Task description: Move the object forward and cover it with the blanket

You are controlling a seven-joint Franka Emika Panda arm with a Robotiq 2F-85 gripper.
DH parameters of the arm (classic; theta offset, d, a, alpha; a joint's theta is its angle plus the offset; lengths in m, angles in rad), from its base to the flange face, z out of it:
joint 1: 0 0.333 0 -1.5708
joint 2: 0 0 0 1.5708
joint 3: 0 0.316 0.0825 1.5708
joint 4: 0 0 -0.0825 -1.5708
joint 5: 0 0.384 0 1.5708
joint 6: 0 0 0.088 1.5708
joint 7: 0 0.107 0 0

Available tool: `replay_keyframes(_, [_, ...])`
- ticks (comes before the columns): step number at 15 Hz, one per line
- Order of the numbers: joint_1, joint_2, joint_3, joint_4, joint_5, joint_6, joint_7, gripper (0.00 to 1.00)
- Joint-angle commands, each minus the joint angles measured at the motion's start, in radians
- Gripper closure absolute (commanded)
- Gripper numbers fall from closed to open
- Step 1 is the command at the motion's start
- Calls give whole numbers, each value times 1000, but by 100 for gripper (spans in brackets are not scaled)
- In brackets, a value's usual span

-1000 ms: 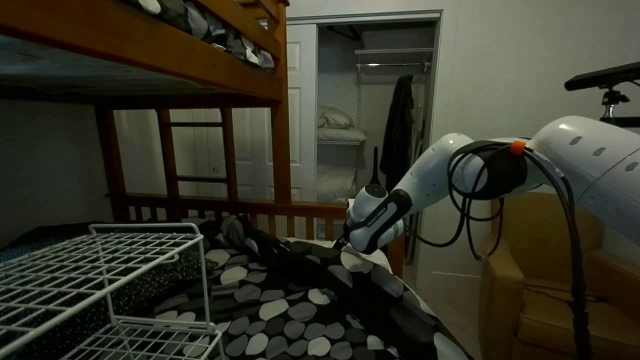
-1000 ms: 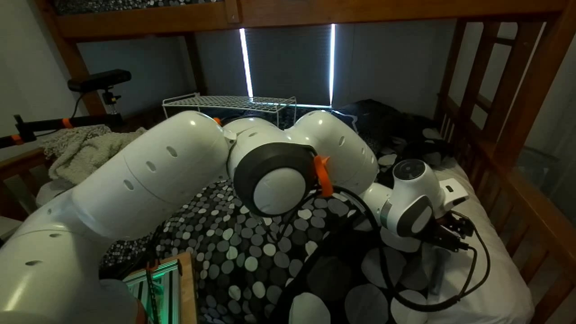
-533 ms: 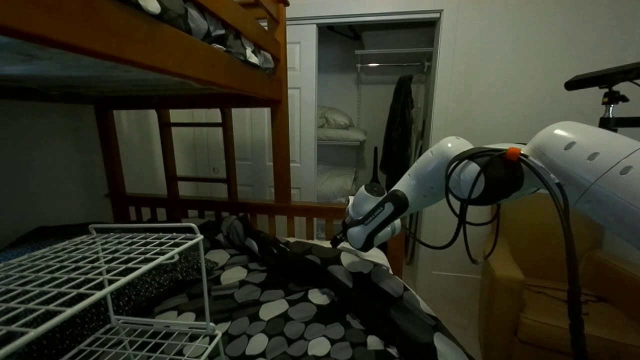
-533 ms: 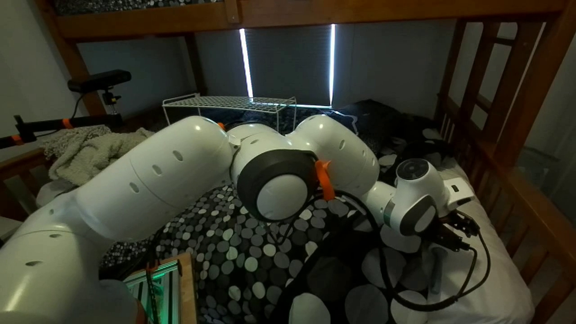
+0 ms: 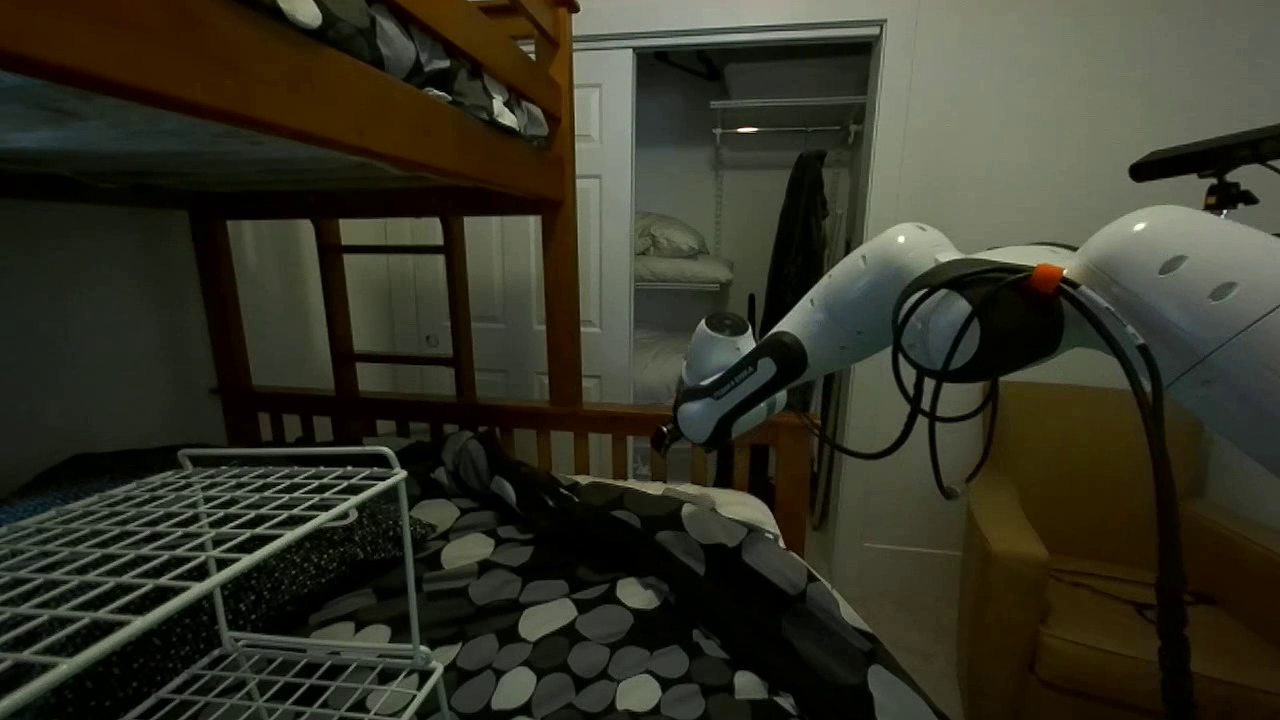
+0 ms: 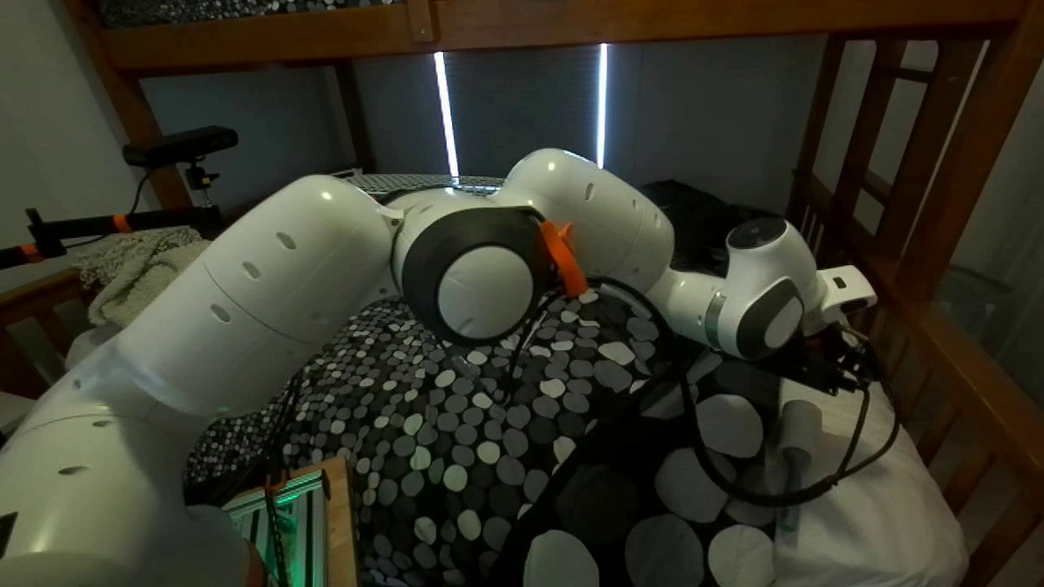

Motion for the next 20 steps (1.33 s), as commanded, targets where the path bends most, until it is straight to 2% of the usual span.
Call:
replay_keyframes(1, [2,-134,59,-86,43,-224,3,0])
replay_keyframes(6, [-20,-238,156,-89,130,-566,-28,0])
replay_keyframes(9, [-12,-277,162,-99,143,-710,-15,0])
replay_keyframes(11, [-13,-295,163,-136,141,-744,-22,0])
replay_keyframes(12, [-6,-300,156,-169,122,-698,-19,0])
replay_keyframes(13, [2,-258,152,-71,121,-732,-4,0])
replay_keyframes(20, [14,-277,159,-125,119,-737,-2,0])
